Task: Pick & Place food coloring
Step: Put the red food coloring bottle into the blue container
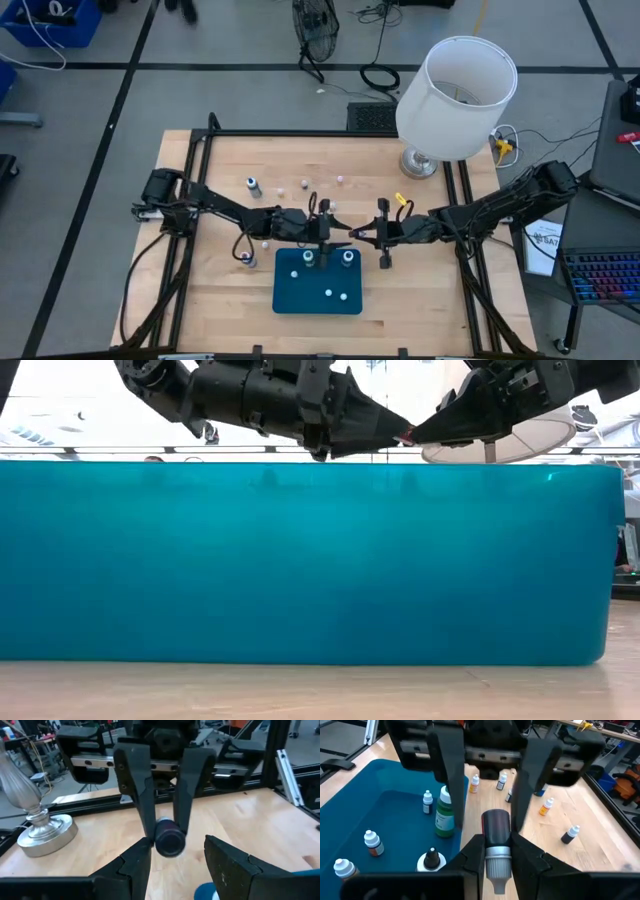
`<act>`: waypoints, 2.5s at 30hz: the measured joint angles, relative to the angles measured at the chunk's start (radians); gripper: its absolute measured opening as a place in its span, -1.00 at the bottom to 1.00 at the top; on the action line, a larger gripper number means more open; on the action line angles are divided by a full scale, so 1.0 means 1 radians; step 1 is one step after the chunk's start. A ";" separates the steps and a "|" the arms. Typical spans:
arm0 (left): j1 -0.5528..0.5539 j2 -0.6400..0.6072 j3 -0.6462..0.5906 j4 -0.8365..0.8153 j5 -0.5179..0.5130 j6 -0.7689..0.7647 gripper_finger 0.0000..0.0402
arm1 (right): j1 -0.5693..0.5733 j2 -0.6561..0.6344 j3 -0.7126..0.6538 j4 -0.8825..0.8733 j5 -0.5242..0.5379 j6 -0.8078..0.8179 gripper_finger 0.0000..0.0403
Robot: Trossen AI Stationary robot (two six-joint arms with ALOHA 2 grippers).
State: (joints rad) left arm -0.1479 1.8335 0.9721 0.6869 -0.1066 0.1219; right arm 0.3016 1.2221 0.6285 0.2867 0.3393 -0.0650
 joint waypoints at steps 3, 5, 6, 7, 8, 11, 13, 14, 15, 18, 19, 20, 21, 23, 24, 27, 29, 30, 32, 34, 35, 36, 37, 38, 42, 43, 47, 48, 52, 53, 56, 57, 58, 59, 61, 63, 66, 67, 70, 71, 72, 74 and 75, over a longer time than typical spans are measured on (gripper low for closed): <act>0.009 0.028 0.036 -0.022 -0.004 0.003 -0.07 | 0.000 0.000 0.000 0.000 0.000 0.000 -0.71; 0.012 0.037 0.053 -0.040 -0.002 0.021 -0.07 | 0.000 0.000 0.000 -0.001 0.000 0.000 -0.71; 0.012 0.037 0.058 -0.048 -0.002 0.030 -0.07 | 0.000 0.000 0.000 -0.002 0.000 0.000 -0.71; 0.011 0.037 0.063 -0.048 -0.002 0.036 -0.07 | 0.000 0.000 0.000 -0.003 0.000 0.000 -0.71; 0.010 0.036 0.066 -0.048 -0.001 0.037 -0.07 | 0.000 0.000 0.000 -0.004 0.000 0.000 -0.71; 0.010 0.031 0.066 -0.057 0.001 0.038 -0.07 | 0.000 0.000 0.000 -0.007 -0.001 0.000 -0.71; 0.010 0.030 0.066 -0.057 0.001 0.038 -0.07 | 0.000 0.000 0.000 -0.007 -0.001 0.000 -0.71; 0.010 0.030 0.066 -0.060 0.000 0.038 -0.07 | 0.000 0.000 0.000 -0.007 -0.001 0.000 -0.71; 0.011 0.030 0.066 -0.064 0.000 0.038 -0.07 | 0.000 0.000 0.000 -0.007 -0.001 0.000 -0.71; 0.011 0.030 0.066 -0.073 0.000 0.038 -0.07 | 0.000 0.000 0.000 -0.007 -0.001 0.000 -0.71; 0.011 0.030 0.066 -0.072 0.000 0.039 -0.07 | 0.000 0.000 0.000 -0.007 -0.001 0.000 -0.71; 0.011 0.030 0.066 -0.072 0.000 0.039 -0.07 | 0.000 0.000 0.000 -0.007 -0.001 0.000 -0.71; 0.011 0.030 0.066 -0.071 0.000 0.040 -0.07 | 0.000 0.000 0.000 -0.007 -0.001 0.000 -0.71; 0.011 0.030 0.066 -0.072 0.000 0.050 -0.07 | 0.000 0.000 0.000 -0.008 -0.001 0.000 -0.71; 0.010 0.030 0.066 -0.072 0.000 0.056 -0.07 | 0.000 0.000 0.000 -0.008 -0.001 0.000 -0.71; 0.007 0.029 0.066 -0.071 0.000 0.080 -0.07 | 0.000 0.000 0.000 -0.011 -0.001 0.001 -0.71; 0.005 0.029 0.066 -0.071 -0.002 0.084 -0.07 | 0.000 0.000 0.000 -0.015 -0.001 0.000 -0.71; 0.005 0.029 0.066 -0.071 -0.006 0.084 -0.07 | 0.000 0.000 0.000 -0.017 -0.001 0.001 -0.71; 0.005 0.029 0.066 -0.071 -0.017 0.084 -0.07 | 0.000 0.000 0.000 -0.027 -0.001 0.001 -0.71; 0.005 0.029 0.066 -0.071 -0.036 0.084 -0.07 | 0.000 0.000 0.000 -0.033 -0.001 0.005 -0.71; 0.005 0.029 0.066 -0.071 -0.044 0.084 -0.07 | 0.000 0.000 0.000 -0.033 -0.001 0.010 -0.71; 0.005 0.029 0.066 -0.071 -0.050 0.084 -0.07 | 0.000 0.000 0.000 -0.033 -0.001 0.015 -0.71; 0.005 0.029 0.066 -0.071 -0.051 0.085 -0.07 | 0.000 0.000 0.000 -0.032 -0.001 0.017 -0.71; 0.005 0.029 0.066 -0.071 -0.051 0.085 -0.07 | 0.000 0.000 0.000 -0.032 -0.001 0.019 -0.71; 0.005 0.029 0.066 -0.074 -0.050 0.085 -0.07 | 0.000 0.000 0.000 -0.032 -0.001 0.018 -0.71; 0.005 0.028 0.066 -0.076 -0.051 0.084 -0.07 | 0.000 0.000 0.000 -0.032 -0.001 0.018 -0.71; 0.005 0.028 0.066 -0.077 -0.050 0.084 -0.07 | 0.000 0.000 0.000 -0.031 -0.001 0.016 -0.71; 0.005 0.028 0.066 -0.077 -0.050 0.084 -0.07 | 0.000 0.000 0.000 -0.031 -0.001 0.016 -0.71; 0.001 0.028 0.066 -0.077 -0.050 0.084 -0.09 | 0.000 0.000 0.000 -0.030 -0.001 0.016 -0.71; -0.001 0.028 0.066 -0.078 -0.050 0.084 -0.11 | 0.000 0.000 0.000 -0.030 -0.001 0.016 -0.71; -0.004 0.028 0.066 -0.079 -0.050 0.086 -0.29 | 0.000 0.000 0.000 -0.030 -0.001 0.018 -0.71; -0.004 0.028 0.066 -0.080 -0.050 0.088 -0.37 | 0.000 0.000 0.000 -0.031 -0.003 0.018 -0.71; -0.005 0.028 0.065 -0.081 -0.049 0.090 -0.45 | 0.001 0.000 0.000 -0.033 -0.003 0.018 -0.71; -0.005 0.028 0.065 -0.081 -0.050 0.090 -0.53 | 0.001 0.000 0.000 -0.035 -0.002 0.020 -0.72; -0.005 0.028 0.064 -0.083 -0.053 0.092 -0.64 | 0.001 0.000 0.000 -0.037 -0.001 0.023 -0.75; -0.005 0.028 0.064 -0.083 -0.053 0.109 -0.64 | 0.001 0.000 -0.001 -0.038 0.000 0.023 -0.76; -0.009 0.028 0.064 -0.082 -0.055 0.168 -0.64 | 0.001 0.000 -0.001 -0.038 0.000 0.033 -0.69; -0.013 0.028 0.064 -0.081 -0.064 0.192 -0.64 | 0.001 0.000 -0.001 -0.038 -0.002 0.042 -0.64; -0.036 0.011 0.064 -0.099 -0.153 0.269 -0.71 | 0.000 -0.001 -0.001 -0.038 -0.002 0.060 -0.50; -0.042 0.002 0.064 -0.108 -0.179 0.285 -0.71 | 0.000 -0.002 0.002 -0.038 -0.002 0.063 -0.47; -0.048 -0.010 0.064 -0.121 -0.199 0.293 -0.71 | 0.000 -0.002 0.003 -0.039 -0.001 0.066 -0.44; -0.060 -0.044 0.064 -0.179 -0.222 0.294 -0.72 | 0.001 -0.003 0.003 -0.047 -0.002 0.075 -0.39; -0.063 -0.058 0.064 -0.190 -0.228 0.287 -0.72 | 0.001 -0.003 -0.002 -0.068 0.000 0.074 -0.38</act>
State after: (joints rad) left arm -0.2106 1.7750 1.0365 0.4971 -0.3342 0.4086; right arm 0.3023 1.2191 0.6265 0.2185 0.3393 0.0093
